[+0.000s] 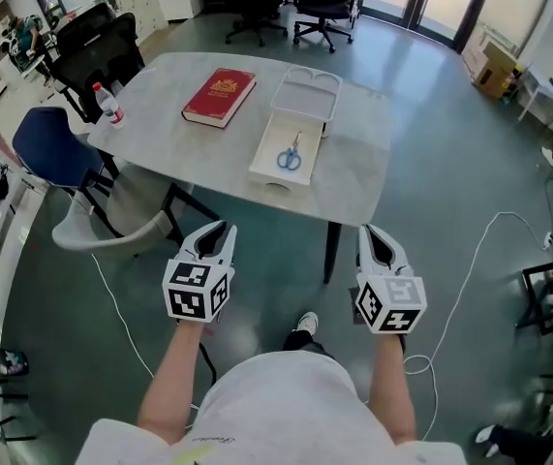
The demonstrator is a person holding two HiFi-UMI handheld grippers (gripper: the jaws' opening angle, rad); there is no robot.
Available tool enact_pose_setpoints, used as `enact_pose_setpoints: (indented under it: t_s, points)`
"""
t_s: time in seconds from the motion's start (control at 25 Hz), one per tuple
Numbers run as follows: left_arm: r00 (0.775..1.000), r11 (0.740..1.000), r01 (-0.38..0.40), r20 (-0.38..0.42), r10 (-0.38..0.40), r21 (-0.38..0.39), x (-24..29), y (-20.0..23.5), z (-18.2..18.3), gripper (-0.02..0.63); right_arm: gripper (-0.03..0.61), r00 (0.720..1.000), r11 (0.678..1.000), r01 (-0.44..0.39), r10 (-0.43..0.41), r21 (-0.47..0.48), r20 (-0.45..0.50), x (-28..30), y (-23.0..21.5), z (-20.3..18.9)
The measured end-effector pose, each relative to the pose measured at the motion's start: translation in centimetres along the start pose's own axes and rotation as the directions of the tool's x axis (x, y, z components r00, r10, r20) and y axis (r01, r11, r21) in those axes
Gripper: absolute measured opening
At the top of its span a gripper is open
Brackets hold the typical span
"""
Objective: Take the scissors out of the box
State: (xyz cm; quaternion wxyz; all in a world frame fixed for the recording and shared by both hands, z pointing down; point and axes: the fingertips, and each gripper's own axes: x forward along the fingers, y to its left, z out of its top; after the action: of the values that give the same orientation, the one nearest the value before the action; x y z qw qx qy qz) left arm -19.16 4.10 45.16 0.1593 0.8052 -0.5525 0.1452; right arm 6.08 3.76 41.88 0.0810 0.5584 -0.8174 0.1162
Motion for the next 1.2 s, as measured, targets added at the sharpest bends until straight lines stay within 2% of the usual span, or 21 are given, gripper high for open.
enact_pose_setpoints:
  t_s: [0.2,0.76,1.2]
  points:
    - [0.999,1.0,-0.01,-0.031,0.01,-0.014,3.5,-0.8,1.0,0.104,0.006,0.999,0.999,-0.031,0.031,0.009,-0.008,2.8,-2.6,0.8]
    - [0.997,0.998,-0.061,-0.056,0.062,0.009,11.2,-2.9,4.3,0.11,0.006,0.994,0.994,-0.111,0.111,0.0,-0.01,8.2,-8.5,3.1]
    - [0.993,0.998,-0.051,-0.108,0.054,0.026,15.0,-4.1,4.7,0.11,0.006,0.991,0.991,-0.132,0.132,0.011,0.001,9.7,-11.0,3.6]
